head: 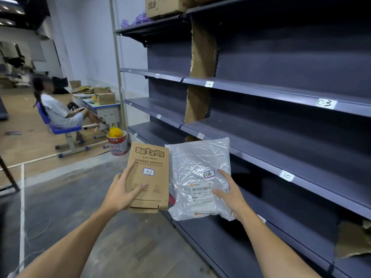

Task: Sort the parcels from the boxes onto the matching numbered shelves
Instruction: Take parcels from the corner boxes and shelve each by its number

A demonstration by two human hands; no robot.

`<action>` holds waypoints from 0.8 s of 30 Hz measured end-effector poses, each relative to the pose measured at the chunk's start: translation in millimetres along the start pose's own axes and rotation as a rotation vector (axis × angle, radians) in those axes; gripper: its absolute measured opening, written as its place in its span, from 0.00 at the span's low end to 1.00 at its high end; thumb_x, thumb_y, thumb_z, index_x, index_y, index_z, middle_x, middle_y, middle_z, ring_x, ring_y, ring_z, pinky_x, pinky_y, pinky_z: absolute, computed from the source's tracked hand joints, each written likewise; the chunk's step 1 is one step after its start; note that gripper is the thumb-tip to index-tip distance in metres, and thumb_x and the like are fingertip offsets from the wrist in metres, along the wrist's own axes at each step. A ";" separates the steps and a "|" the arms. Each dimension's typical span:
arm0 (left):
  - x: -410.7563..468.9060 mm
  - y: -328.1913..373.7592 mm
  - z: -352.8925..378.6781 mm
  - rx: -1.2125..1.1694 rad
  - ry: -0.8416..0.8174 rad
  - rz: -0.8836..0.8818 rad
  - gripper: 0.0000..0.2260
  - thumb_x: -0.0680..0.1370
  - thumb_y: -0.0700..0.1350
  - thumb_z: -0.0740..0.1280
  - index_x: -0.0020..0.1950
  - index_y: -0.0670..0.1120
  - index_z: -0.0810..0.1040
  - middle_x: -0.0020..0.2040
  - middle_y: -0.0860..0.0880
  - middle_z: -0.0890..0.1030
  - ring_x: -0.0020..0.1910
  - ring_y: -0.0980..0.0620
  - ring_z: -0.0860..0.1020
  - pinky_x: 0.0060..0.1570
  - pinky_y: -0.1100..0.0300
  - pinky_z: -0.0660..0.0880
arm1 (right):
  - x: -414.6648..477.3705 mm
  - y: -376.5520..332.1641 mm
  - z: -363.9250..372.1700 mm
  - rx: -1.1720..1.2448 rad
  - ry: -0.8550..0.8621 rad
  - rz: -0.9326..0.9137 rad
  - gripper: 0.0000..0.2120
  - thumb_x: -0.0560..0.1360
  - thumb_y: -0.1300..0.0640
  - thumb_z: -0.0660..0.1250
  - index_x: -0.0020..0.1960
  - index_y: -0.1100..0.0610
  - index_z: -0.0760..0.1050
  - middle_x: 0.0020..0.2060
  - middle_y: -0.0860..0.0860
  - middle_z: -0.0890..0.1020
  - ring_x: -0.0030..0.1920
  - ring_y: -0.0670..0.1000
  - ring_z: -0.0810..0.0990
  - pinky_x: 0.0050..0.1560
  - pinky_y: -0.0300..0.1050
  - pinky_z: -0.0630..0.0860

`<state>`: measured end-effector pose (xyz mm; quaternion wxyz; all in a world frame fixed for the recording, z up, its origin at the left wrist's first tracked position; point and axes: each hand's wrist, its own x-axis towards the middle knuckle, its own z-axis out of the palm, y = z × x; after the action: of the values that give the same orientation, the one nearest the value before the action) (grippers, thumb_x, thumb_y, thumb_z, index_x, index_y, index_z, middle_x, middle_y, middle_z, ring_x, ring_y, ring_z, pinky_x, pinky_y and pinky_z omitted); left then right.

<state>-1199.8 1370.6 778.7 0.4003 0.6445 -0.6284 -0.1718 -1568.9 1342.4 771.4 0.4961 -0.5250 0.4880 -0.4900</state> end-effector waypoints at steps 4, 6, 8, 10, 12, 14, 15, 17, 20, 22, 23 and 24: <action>57.6 -12.0 3.2 0.000 -0.014 0.023 0.40 0.71 0.68 0.69 0.76 0.72 0.49 0.67 0.46 0.72 0.61 0.50 0.70 0.59 0.49 0.70 | 45.3 -3.3 10.8 0.009 0.030 -0.024 0.32 0.75 0.69 0.71 0.64 0.34 0.73 0.64 0.48 0.79 0.58 0.49 0.82 0.53 0.49 0.82; 86.0 -16.5 6.5 0.005 -0.029 0.037 0.40 0.71 0.66 0.70 0.76 0.72 0.49 0.68 0.46 0.71 0.65 0.47 0.70 0.60 0.47 0.70 | 67.9 -5.7 14.9 0.012 0.045 -0.022 0.32 0.75 0.69 0.71 0.64 0.34 0.72 0.64 0.49 0.78 0.58 0.49 0.82 0.51 0.47 0.83; 112.9 -21.9 8.1 0.009 -0.040 0.052 0.40 0.71 0.67 0.70 0.76 0.71 0.50 0.70 0.45 0.71 0.68 0.47 0.69 0.61 0.47 0.69 | 91.0 -7.6 19.3 0.004 0.053 -0.018 0.32 0.75 0.70 0.70 0.65 0.35 0.72 0.64 0.49 0.77 0.58 0.49 0.81 0.49 0.45 0.82; 138.1 -29.8 7.9 0.000 -0.044 0.068 0.42 0.69 0.71 0.69 0.77 0.71 0.50 0.70 0.45 0.71 0.68 0.46 0.69 0.61 0.47 0.69 | 113.2 -9.5 25.2 0.009 0.057 -0.024 0.32 0.75 0.70 0.70 0.66 0.36 0.72 0.65 0.49 0.77 0.59 0.50 0.81 0.50 0.46 0.82; 160.9 -38.5 6.4 -0.009 -0.046 0.081 0.44 0.65 0.75 0.65 0.77 0.70 0.50 0.70 0.45 0.71 0.68 0.46 0.69 0.60 0.49 0.69 | 135.1 -10.9 34.0 0.026 0.065 -0.030 0.32 0.75 0.70 0.70 0.67 0.38 0.72 0.65 0.49 0.77 0.58 0.50 0.82 0.51 0.47 0.83; 181.2 -49.0 4.4 -0.015 -0.052 0.071 0.45 0.64 0.76 0.64 0.77 0.70 0.50 0.70 0.45 0.72 0.67 0.47 0.69 0.60 0.49 0.69 | 154.8 -10.9 46.0 0.031 0.072 -0.014 0.32 0.75 0.71 0.70 0.68 0.40 0.72 0.64 0.49 0.78 0.56 0.49 0.83 0.49 0.47 0.83; 190.6 -55.6 3.4 -0.023 -0.055 0.067 0.45 0.64 0.76 0.64 0.77 0.69 0.50 0.69 0.45 0.72 0.67 0.47 0.69 0.60 0.49 0.69 | 164.8 -10.1 52.9 0.030 0.071 -0.010 0.32 0.75 0.71 0.70 0.68 0.40 0.72 0.64 0.50 0.78 0.57 0.49 0.83 0.50 0.47 0.83; 210.8 -70.4 -0.1 -0.035 -0.062 0.069 0.45 0.64 0.76 0.64 0.78 0.69 0.50 0.69 0.45 0.72 0.67 0.48 0.69 0.60 0.50 0.69 | 185.7 -7.9 68.7 0.022 0.064 -0.007 0.32 0.75 0.70 0.71 0.67 0.38 0.72 0.66 0.50 0.77 0.59 0.51 0.82 0.54 0.51 0.83; 245.4 -98.5 -7.8 -0.035 -0.077 0.054 0.45 0.64 0.76 0.63 0.77 0.69 0.50 0.69 0.46 0.72 0.67 0.47 0.69 0.60 0.49 0.69 | 216.1 -3.1 95.2 0.006 0.075 0.011 0.32 0.75 0.69 0.71 0.67 0.37 0.72 0.67 0.49 0.77 0.61 0.51 0.81 0.57 0.52 0.81; 270.2 -119.7 -12.8 -0.045 -0.087 0.068 0.44 0.64 0.76 0.64 0.77 0.70 0.50 0.70 0.46 0.72 0.67 0.47 0.70 0.62 0.48 0.69 | 235.2 -0.7 115.2 0.000 0.087 0.008 0.32 0.75 0.69 0.71 0.66 0.36 0.73 0.67 0.49 0.77 0.62 0.51 0.80 0.59 0.53 0.81; 283.5 -129.6 -16.0 -0.051 -0.094 0.078 0.44 0.64 0.76 0.64 0.77 0.70 0.50 0.70 0.47 0.72 0.67 0.47 0.70 0.62 0.47 0.69 | 244.0 -0.1 126.2 -0.005 0.095 0.006 0.32 0.75 0.69 0.71 0.66 0.35 0.73 0.67 0.49 0.77 0.62 0.51 0.80 0.60 0.54 0.80; 297.4 -139.7 -19.7 -0.057 -0.104 0.084 0.44 0.65 0.76 0.64 0.77 0.70 0.50 0.70 0.47 0.72 0.68 0.48 0.70 0.62 0.46 0.70 | 252.9 1.0 137.6 -0.007 0.112 0.006 0.32 0.75 0.68 0.72 0.66 0.34 0.73 0.67 0.49 0.77 0.63 0.51 0.80 0.60 0.54 0.80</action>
<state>-1046.7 1079.3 772.5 0.3922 0.5961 -0.6696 -0.2062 -1420.5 1095.7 774.3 0.4676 -0.4971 0.5184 -0.5154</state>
